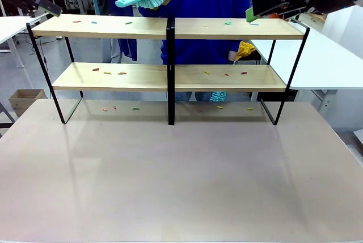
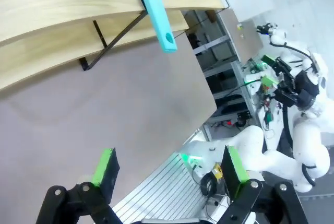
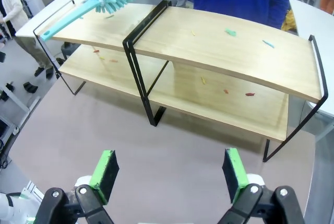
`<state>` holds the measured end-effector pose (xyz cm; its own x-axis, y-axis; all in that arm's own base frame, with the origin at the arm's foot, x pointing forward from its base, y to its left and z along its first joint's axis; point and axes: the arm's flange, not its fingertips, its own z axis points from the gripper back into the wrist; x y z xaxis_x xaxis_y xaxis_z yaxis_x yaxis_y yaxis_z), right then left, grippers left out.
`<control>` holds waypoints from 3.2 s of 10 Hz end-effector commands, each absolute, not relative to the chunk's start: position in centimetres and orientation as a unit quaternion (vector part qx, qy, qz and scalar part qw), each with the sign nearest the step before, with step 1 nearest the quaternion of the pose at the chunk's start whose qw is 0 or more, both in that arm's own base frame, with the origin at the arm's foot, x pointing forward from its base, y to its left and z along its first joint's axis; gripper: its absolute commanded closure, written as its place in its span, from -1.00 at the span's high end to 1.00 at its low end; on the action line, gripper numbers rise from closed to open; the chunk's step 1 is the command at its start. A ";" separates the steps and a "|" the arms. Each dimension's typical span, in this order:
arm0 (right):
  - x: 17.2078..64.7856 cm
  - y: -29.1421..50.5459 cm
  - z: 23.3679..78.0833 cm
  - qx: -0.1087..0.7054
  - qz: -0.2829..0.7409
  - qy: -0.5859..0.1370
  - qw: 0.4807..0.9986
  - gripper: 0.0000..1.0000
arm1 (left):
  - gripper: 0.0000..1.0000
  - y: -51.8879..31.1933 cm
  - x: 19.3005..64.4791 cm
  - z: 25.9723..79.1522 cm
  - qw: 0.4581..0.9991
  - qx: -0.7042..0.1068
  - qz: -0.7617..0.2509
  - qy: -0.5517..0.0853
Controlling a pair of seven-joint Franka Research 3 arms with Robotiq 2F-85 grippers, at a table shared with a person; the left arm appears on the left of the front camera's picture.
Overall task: Clean the shelves.
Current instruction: Pick up the Duster when the human hands it over.
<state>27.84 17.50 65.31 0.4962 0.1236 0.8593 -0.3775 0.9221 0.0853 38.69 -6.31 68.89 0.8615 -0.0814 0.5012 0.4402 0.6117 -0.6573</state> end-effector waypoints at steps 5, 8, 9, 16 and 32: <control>27.8 17.4 65.3 0.132 0.146 -0.480 0.855 1.00 | 1.00 -8.2 43.7 68.1 0.786 -0.573 -0.172 -0.157; 27.8 17.4 65.3 0.132 0.146 -0.480 0.855 1.00 | 1.00 -10.8 50.4 66.1 0.736 -0.659 -0.117 -0.105; 27.8 17.4 65.3 0.132 0.146 -0.480 0.855 1.00 | 1.00 -11.6 51.9 65.1 0.741 -0.657 -0.106 -0.089; 27.8 17.4 65.3 0.132 0.146 -0.480 0.855 1.00 | 1.00 -15.1 56.7 60.9 0.752 -0.652 -0.041 -0.080; 27.8 17.4 65.3 0.132 0.146 -0.480 0.855 1.00 | -1.00 -13.3 55.1 62.0 0.765 -0.630 -0.042 -0.125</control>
